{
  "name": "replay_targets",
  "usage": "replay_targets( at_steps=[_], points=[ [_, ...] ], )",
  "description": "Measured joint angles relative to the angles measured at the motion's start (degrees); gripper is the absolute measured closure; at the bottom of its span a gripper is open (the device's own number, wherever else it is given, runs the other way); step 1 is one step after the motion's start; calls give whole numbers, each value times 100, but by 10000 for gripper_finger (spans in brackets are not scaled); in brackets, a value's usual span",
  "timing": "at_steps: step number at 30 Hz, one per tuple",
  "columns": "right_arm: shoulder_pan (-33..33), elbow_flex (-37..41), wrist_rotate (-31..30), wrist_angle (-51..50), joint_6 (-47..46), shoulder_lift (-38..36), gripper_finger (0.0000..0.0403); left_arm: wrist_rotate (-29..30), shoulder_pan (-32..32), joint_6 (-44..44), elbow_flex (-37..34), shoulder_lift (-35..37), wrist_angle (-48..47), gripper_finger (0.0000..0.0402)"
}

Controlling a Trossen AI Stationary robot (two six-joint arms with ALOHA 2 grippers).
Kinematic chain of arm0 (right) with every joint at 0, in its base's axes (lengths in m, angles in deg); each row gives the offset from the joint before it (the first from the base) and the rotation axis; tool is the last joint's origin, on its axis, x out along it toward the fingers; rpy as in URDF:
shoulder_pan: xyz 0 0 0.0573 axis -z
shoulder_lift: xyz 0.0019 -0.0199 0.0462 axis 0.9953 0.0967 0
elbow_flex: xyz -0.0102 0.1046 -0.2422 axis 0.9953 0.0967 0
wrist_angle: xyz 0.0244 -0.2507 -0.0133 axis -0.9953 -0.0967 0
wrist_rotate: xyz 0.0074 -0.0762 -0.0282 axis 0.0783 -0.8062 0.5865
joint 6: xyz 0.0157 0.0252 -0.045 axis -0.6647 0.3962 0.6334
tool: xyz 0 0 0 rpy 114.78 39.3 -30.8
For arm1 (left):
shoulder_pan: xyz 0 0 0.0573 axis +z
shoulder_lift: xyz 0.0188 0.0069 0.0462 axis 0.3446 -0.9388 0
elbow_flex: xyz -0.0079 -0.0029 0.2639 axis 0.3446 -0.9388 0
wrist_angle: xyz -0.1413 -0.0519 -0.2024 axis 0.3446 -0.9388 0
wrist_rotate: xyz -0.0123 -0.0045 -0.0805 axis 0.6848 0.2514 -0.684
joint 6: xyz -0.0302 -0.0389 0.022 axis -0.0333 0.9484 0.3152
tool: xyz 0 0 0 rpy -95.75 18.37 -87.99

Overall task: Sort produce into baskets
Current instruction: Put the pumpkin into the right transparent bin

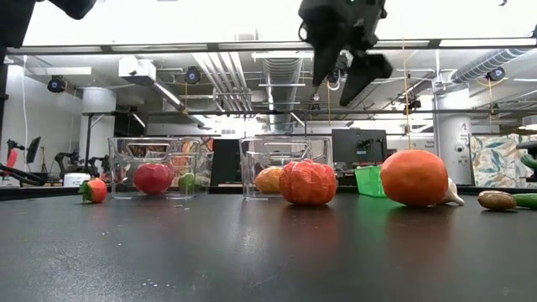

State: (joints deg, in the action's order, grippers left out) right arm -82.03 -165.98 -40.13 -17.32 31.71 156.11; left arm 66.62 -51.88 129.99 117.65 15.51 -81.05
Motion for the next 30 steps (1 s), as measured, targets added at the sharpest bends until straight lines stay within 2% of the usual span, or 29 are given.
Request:
replay_targets(
  at_steps=[5,14,30],
  points=[
    [-97,-2,4,367,114,468,58,4,-13,-20,0,-124,64,132],
    [-169,-2,-107,449,-7,1179,47,28,-15,-78,0,-161,93,132],
    [-167,-6,-166,793,-116,1492,41,37,-15,-278,0,-155,93,132]
  ],
)
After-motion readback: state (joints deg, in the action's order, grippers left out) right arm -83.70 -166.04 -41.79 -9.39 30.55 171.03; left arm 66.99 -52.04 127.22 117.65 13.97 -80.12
